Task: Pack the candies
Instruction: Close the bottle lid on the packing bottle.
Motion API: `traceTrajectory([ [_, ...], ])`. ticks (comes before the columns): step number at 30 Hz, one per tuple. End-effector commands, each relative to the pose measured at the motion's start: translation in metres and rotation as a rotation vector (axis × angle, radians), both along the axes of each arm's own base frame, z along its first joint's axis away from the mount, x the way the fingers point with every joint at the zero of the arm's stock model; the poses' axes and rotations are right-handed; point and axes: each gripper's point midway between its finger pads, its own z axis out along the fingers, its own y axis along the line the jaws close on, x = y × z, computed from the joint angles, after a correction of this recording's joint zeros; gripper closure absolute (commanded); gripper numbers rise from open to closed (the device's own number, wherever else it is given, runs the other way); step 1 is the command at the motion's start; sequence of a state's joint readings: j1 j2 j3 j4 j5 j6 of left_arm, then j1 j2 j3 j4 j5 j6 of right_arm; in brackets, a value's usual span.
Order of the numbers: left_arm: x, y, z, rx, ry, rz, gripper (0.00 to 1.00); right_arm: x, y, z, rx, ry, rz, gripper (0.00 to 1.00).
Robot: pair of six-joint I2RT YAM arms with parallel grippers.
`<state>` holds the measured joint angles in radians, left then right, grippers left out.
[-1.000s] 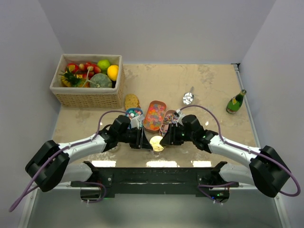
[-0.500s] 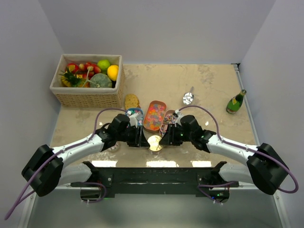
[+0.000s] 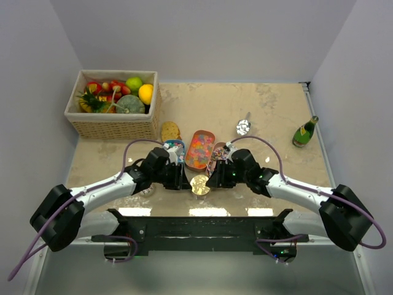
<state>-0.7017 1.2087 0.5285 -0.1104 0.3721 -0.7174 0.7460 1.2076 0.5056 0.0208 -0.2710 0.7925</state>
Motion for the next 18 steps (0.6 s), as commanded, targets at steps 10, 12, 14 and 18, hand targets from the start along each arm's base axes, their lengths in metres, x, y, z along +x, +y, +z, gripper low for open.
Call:
traceTrajectory([
  [10,0.018,-0.002,0.009,0.021,-0.075,0.016,0.59,0.016,-0.011,-0.006,-0.129,-0.039,-0.072,0.68],
  [12,0.019,-0.002,0.011,0.020,-0.086,0.017,0.58,0.018,-0.014,-0.008,-0.145,-0.037,-0.085,0.69],
  [14,0.021,-0.002,0.014,0.017,-0.099,0.015,0.57,0.019,-0.016,-0.013,-0.164,-0.032,-0.094,0.69],
  [18,0.026,-0.001,0.016,0.026,-0.126,0.031,0.55,0.021,-0.016,-0.019,-0.198,-0.029,-0.098,0.70],
])
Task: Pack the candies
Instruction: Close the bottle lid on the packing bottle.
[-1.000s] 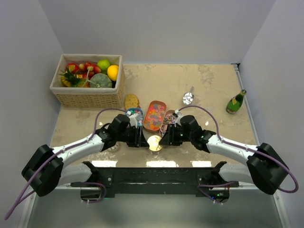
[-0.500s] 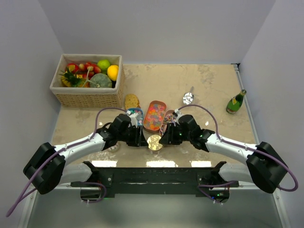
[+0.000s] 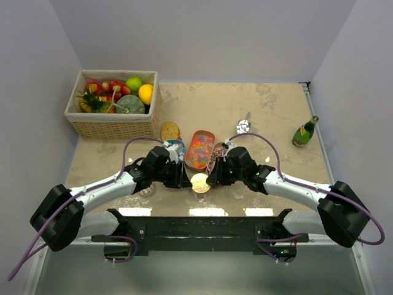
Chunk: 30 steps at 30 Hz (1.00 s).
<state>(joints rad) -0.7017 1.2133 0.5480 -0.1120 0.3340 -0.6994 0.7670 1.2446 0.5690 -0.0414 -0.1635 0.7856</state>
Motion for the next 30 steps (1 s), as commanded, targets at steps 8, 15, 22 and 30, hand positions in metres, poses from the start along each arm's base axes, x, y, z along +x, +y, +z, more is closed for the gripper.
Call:
traceTrajectory([
  [8,0.022,0.006,0.005,0.059,-0.098,0.041,0.57,0.010,-0.011,-0.013,-0.132,-0.021,-0.034,0.70],
  [15,0.014,0.016,-0.011,0.110,-0.074,0.036,0.63,0.005,-0.007,-0.014,-0.120,-0.026,0.004,0.70],
  [22,-0.002,0.015,-0.021,0.103,-0.078,-0.011,0.62,-0.008,-0.011,-0.021,-0.119,-0.017,0.060,0.73],
  [30,-0.012,0.018,-0.039,0.114,-0.067,-0.006,0.62,-0.020,-0.017,-0.034,-0.146,0.014,0.100,0.74],
])
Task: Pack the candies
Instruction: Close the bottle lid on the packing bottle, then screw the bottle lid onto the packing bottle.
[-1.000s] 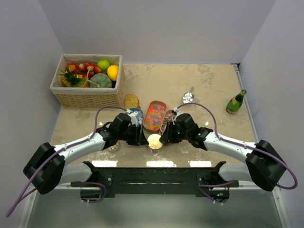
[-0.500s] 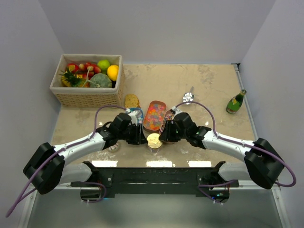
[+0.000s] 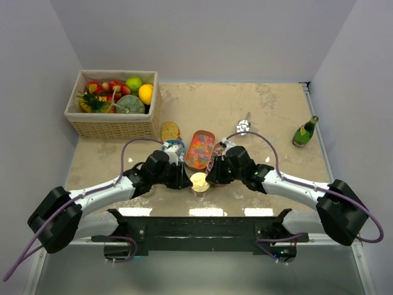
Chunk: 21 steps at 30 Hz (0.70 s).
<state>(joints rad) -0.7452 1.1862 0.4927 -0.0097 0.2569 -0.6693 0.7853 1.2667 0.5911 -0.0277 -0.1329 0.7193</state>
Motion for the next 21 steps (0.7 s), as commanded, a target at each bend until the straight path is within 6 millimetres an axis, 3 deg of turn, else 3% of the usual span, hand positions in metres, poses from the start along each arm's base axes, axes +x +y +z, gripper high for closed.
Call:
traceTrajectory([
  [1,-0.016,0.022,-0.039,0.112,0.044,0.011,0.62,-0.026,-0.021,-0.036,-0.118,0.081,0.059,0.73],
  [12,-0.006,0.035,-0.054,0.184,0.056,0.121,0.64,-0.010,-0.002,-0.031,-0.105,0.056,0.092,0.64],
  [21,-0.020,0.047,-0.077,0.239,0.103,0.106,0.76,-0.011,0.003,-0.038,-0.106,0.072,0.111,0.63],
])
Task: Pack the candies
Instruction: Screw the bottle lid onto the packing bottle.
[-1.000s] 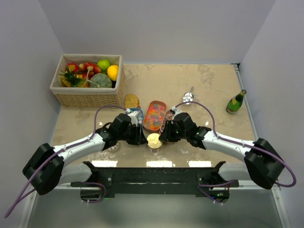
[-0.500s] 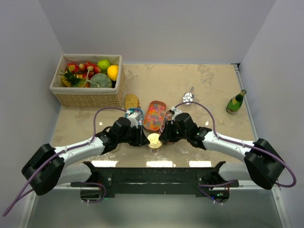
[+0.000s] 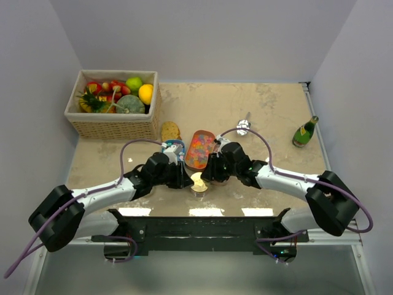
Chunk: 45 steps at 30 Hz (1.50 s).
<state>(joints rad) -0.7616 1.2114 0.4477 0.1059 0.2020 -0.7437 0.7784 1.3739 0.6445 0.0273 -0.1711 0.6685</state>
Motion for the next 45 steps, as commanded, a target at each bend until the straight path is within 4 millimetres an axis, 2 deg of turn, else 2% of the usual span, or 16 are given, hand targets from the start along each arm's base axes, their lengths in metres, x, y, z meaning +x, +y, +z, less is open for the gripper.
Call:
traceTrajectory([
  [1,-0.030,0.054,-0.076,0.275,0.129,0.030,0.76,-0.024,-0.012,-0.032,-0.104,0.087,0.059,0.62],
  [7,-0.042,0.061,-0.091,0.272,0.158,0.029,0.77,-0.026,-0.008,-0.023,-0.071,0.071,0.084,0.60],
  [11,-0.043,0.060,-0.091,0.264,0.154,0.027,0.77,-0.033,-0.003,-0.015,-0.032,0.057,0.149,0.55],
  [14,-0.037,0.057,-0.084,0.257,0.125,0.031,0.72,-0.041,-0.003,-0.010,-0.018,0.052,0.201,0.50],
  [17,-0.025,0.052,-0.067,0.234,0.063,0.044,0.63,-0.051,-0.006,-0.009,-0.015,0.062,0.246,0.47],
  [21,-0.014,0.048,-0.049,0.203,-0.016,0.049,0.47,-0.057,-0.012,-0.012,-0.038,0.067,0.269,0.45],
  [25,-0.007,0.042,-0.030,0.143,-0.108,0.050,0.32,-0.050,-0.015,-0.010,-0.060,0.047,0.234,0.45],
  [29,-0.006,0.030,0.002,0.030,-0.236,0.027,0.26,-0.037,-0.021,0.000,-0.093,0.006,0.171,0.45],
  [32,-0.010,0.025,0.015,-0.016,-0.318,-0.004,0.23,-0.029,-0.022,0.008,-0.112,-0.021,0.142,0.46],
  [33,-0.013,0.027,0.010,-0.009,-0.331,-0.019,0.22,-0.028,-0.023,0.009,-0.115,-0.026,0.138,0.46],
  [35,-0.017,0.023,0.017,-0.037,-0.374,-0.040,0.21,-0.024,-0.021,0.015,-0.111,-0.040,0.135,0.46],
  [43,-0.033,0.015,0.011,-0.037,-0.489,-0.108,0.10,-0.020,-0.016,0.013,-0.108,-0.032,0.128,0.46],
  [45,-0.034,0.014,0.010,-0.010,-0.522,-0.120,0.00,-0.020,-0.015,0.012,-0.104,-0.030,0.130,0.46],
])
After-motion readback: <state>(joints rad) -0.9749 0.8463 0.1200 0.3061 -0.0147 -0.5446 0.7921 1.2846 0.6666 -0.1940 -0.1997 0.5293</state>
